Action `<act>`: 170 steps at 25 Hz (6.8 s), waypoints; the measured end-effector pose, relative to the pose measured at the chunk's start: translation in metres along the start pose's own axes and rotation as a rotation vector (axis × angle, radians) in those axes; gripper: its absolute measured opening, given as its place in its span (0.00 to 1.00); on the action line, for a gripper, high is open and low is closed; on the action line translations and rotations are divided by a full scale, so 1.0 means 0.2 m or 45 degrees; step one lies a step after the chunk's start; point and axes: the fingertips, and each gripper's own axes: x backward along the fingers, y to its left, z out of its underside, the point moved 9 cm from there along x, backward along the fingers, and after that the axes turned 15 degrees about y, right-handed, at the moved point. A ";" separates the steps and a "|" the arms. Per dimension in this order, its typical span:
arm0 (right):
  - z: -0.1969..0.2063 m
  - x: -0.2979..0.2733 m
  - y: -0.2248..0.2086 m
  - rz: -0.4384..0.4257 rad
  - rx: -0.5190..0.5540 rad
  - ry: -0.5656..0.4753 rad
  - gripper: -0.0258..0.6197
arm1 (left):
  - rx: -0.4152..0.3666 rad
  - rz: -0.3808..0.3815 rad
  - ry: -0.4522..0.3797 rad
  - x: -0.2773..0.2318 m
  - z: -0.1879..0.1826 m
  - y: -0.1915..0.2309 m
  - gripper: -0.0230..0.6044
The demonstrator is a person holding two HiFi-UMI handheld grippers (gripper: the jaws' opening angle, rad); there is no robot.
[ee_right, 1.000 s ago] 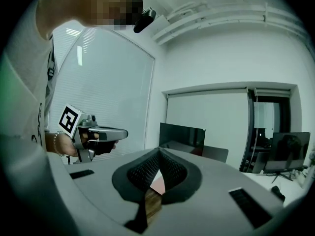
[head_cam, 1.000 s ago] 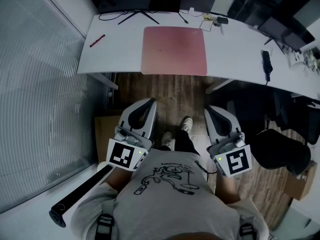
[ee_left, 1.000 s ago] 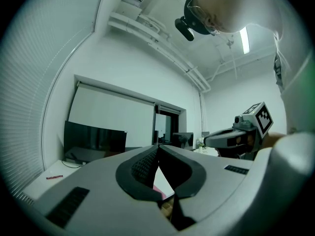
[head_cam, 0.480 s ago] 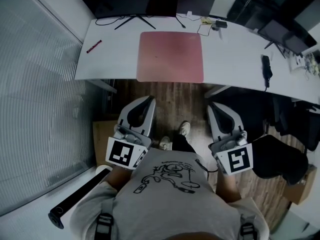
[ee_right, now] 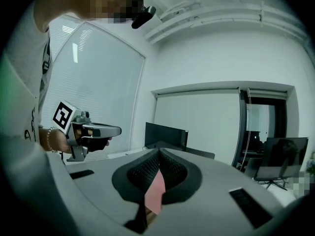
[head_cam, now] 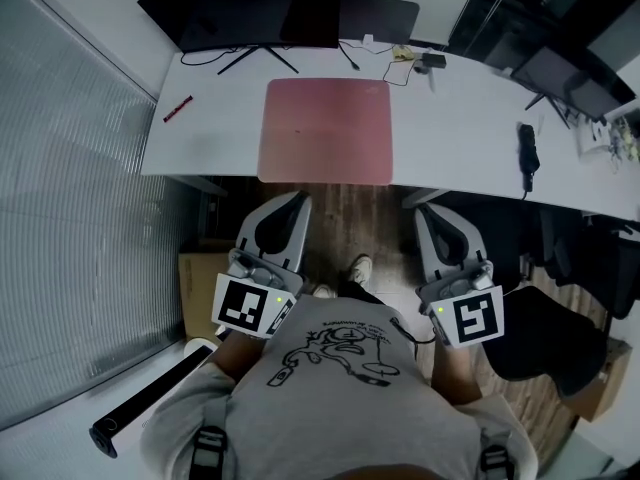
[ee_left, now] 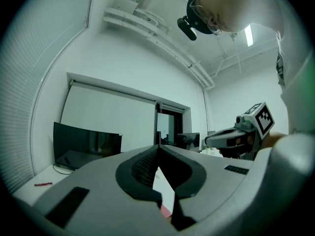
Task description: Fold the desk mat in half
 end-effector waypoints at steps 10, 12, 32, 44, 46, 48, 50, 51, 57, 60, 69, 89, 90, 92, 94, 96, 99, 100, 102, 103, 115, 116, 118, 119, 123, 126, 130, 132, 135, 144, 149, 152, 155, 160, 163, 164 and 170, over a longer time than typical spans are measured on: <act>0.03 -0.01 -0.28 -0.035 -0.009 -0.033 0.05 | 0.010 -0.011 0.018 -0.26 -0.05 -0.11 0.07; 0.03 -0.01 -0.34 -0.039 -0.008 -0.021 0.05 | 0.018 -0.005 0.028 -0.32 -0.06 -0.13 0.07; 0.08 -0.17 -0.64 -0.086 -0.029 0.006 0.05 | 0.040 -0.043 0.087 -0.64 -0.08 -0.15 0.07; -0.14 -0.57 -0.57 -0.101 0.016 -0.008 0.05 | 0.033 -0.045 0.074 -0.74 -0.14 0.28 0.07; -0.18 -0.65 -0.55 -0.099 0.026 -0.014 0.05 | 0.031 -0.049 0.074 -0.74 -0.14 0.38 0.07; -0.22 -0.73 -0.52 -0.098 0.033 -0.016 0.05 | 0.036 -0.057 0.093 -0.75 -0.13 0.47 0.07; -0.25 -0.79 -0.49 -0.094 0.036 -0.011 0.05 | 0.052 -0.068 0.123 -0.76 -0.10 0.57 0.07; -0.27 -0.82 -0.47 -0.092 0.036 -0.006 0.05 | 0.063 -0.073 0.136 -0.77 -0.08 0.61 0.07; -0.29 -0.97 -0.37 -0.077 0.042 0.016 0.05 | 0.127 -0.070 0.209 -0.78 0.15 0.87 0.08; -0.30 -1.03 -0.33 -0.086 0.053 0.025 0.05 | 0.182 -0.090 0.263 -0.78 0.29 0.97 0.08; -0.35 -1.16 -0.26 -0.099 0.073 0.036 0.05 | 0.321 -0.175 0.474 -0.78 0.78 1.23 0.17; -0.34 -1.23 -0.27 -0.123 0.073 0.039 0.05 | 0.653 -0.231 0.915 -0.78 1.71 1.41 0.28; -0.33 -1.23 -0.27 -0.124 0.072 0.040 0.05 | 0.677 -0.230 0.924 -0.78 1.73 1.41 0.28; -0.33 -1.22 -0.27 -0.125 0.069 0.043 0.05 | 0.735 -0.217 0.937 -0.77 1.78 1.41 0.29; -0.32 -1.22 -0.27 -0.125 0.066 0.045 0.05 | 0.804 -0.197 0.935 -0.78 1.82 1.41 0.31; -0.32 -1.22 -0.27 -0.124 0.068 0.048 0.05 | 0.862 -0.187 0.929 -0.78 1.85 1.41 0.33; -0.31 -1.22 -0.27 -0.127 0.071 0.059 0.05 | 0.912 -0.185 0.931 -0.79 1.88 1.42 0.35; -0.31 -1.22 -0.27 -0.128 0.072 0.058 0.05 | 0.925 -0.183 0.931 -0.79 1.89 1.43 0.36; -0.31 -1.22 -0.27 -0.129 0.072 0.053 0.05 | 0.963 -0.167 0.927 -0.80 1.93 1.44 0.38; -0.31 -1.22 -0.27 -0.130 0.071 0.053 0.05 | 0.994 -0.156 0.923 -0.80 1.94 1.44 0.38; -0.30 -1.22 -0.28 -0.111 0.074 0.060 0.05 | 1.126 -0.086 0.905 -0.83 2.00 1.44 0.30; -0.30 -1.22 -0.28 -0.109 0.073 0.059 0.05 | 1.114 -0.087 0.910 -0.84 1.99 1.44 0.30; -0.30 -1.21 -0.28 -0.107 0.069 0.061 0.05 | 1.101 -0.090 0.913 -0.83 1.98 1.44 0.25; -0.29 -1.21 -0.28 -0.108 0.068 0.061 0.05 | 1.099 -0.092 0.910 -0.83 1.98 1.45 0.22; -0.29 -1.21 -0.28 -0.107 0.064 0.058 0.05 | 1.074 -0.098 0.901 -0.81 1.95 1.44 0.09; -0.29 -1.21 -0.29 -0.105 0.060 0.057 0.05 | 1.057 -0.106 0.905 -0.81 1.93 1.43 0.09; -0.29 -1.19 -0.29 -0.097 0.054 0.058 0.05 | 0.992 -0.124 0.913 -0.81 1.90 1.43 0.09; -0.28 -1.18 -0.30 -0.093 0.052 0.059 0.05 | 0.947 -0.134 0.917 -0.81 1.87 1.43 0.09; -0.27 -1.17 -0.30 -0.087 0.049 0.055 0.05 | 0.913 -0.129 0.923 -0.81 1.85 1.41 0.09; -0.26 -1.14 -0.31 -0.092 0.042 0.058 0.05 | 0.766 -0.094 0.928 -0.84 1.76 1.35 0.09; -0.26 -1.14 -0.30 -0.096 0.043 0.051 0.05 | 0.706 -0.066 0.925 -0.87 1.72 1.31 0.09; -0.26 -1.12 -0.31 -0.094 0.042 0.050 0.05 | 0.692 -0.054 0.920 -0.88 1.70 1.29 0.09; -0.26 -1.10 -0.32 -0.089 0.041 0.048 0.05 | 0.673 -0.041 0.919 -0.89 1.68 1.27 0.09; -0.24 -1.08 -0.33 -0.082 0.037 0.045 0.05 | 0.636 -0.016 0.914 -0.92 1.66 1.23 0.09; -0.25 -1.06 -0.34 -0.079 0.033 0.046 0.05 | 0.610 0.002 0.913 -0.94 1.63 1.20 0.09; -0.24 -1.06 -0.35 -0.078 0.032 0.045 0.05 | 0.602 0.008 0.912 -0.95 1.62 1.19 0.09; -0.24 -1.03 -0.35 -0.070 0.025 0.039 0.05 | 0.563 0.039 0.912 -0.97 1.60 1.14 0.09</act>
